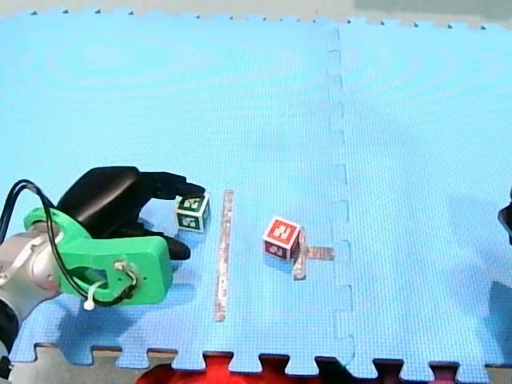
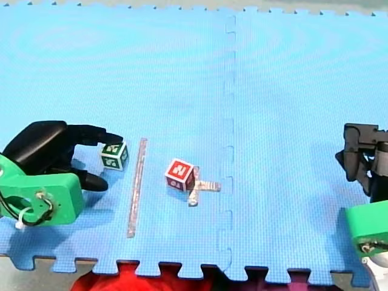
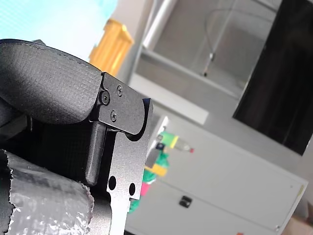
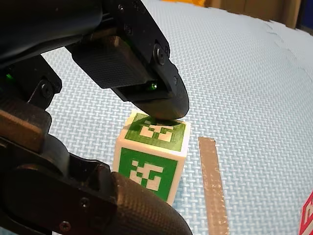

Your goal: Stack cube left

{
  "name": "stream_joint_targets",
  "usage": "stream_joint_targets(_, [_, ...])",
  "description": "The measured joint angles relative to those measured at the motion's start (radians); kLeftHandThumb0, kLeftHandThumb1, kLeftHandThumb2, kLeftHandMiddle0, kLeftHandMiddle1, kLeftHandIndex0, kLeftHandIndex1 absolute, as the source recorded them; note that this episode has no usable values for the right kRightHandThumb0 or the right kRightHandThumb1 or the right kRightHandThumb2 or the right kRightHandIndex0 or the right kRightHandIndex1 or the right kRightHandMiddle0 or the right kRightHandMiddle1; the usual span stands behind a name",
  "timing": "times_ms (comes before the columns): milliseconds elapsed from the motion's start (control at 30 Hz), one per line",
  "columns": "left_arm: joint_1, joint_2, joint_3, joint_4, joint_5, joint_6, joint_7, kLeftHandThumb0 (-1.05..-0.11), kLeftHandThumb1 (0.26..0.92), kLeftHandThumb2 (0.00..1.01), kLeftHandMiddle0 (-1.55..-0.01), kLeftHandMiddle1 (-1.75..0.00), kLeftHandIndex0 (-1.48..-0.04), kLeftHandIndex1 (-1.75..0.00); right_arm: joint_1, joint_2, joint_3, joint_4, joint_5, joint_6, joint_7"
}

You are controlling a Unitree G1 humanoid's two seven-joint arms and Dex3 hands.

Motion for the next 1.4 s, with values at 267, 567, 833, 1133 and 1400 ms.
stream_joint_targets(267, [-0.003,0.000,-0.001,-0.007,-0.022,0.036,-0.052,-0.541,0.684,0.01,-0.85,-1.75,-0.54,0.00,0.007,0.003,-0.002,0.000,-0.007,0.001,-0.016])
stream_joint_targets(567, [0.002,-0.002,0.003,-0.009,-0.028,0.067,-0.053,-0.773,0.691,0.00,-0.85,-1.75,-0.50,0.00,0.011,0.002,0.000,0.008,-0.021,0.004,-0.030])
stream_joint_targets(833, [0.008,-0.007,0.006,-0.005,-0.040,0.070,-0.054,-0.788,0.692,0.00,-0.84,-1.75,-0.50,0.00,0.011,0.002,0.004,0.022,-0.027,0.002,-0.036])
stream_joint_targets(1133, [0.010,-0.011,0.011,-0.008,-0.039,0.072,0.015,-0.635,0.723,0.01,-0.88,-1.75,-0.79,-0.07,0.008,0.002,0.006,0.026,-0.029,-0.003,-0.036])
stream_joint_targets(1400, [0.034,-0.027,0.016,0.006,-0.028,0.000,0.224,-0.770,0.780,0.02,-0.88,-1.75,-0.85,-0.01,0.008,0.002,0.006,0.029,-0.033,-0.004,-0.041])
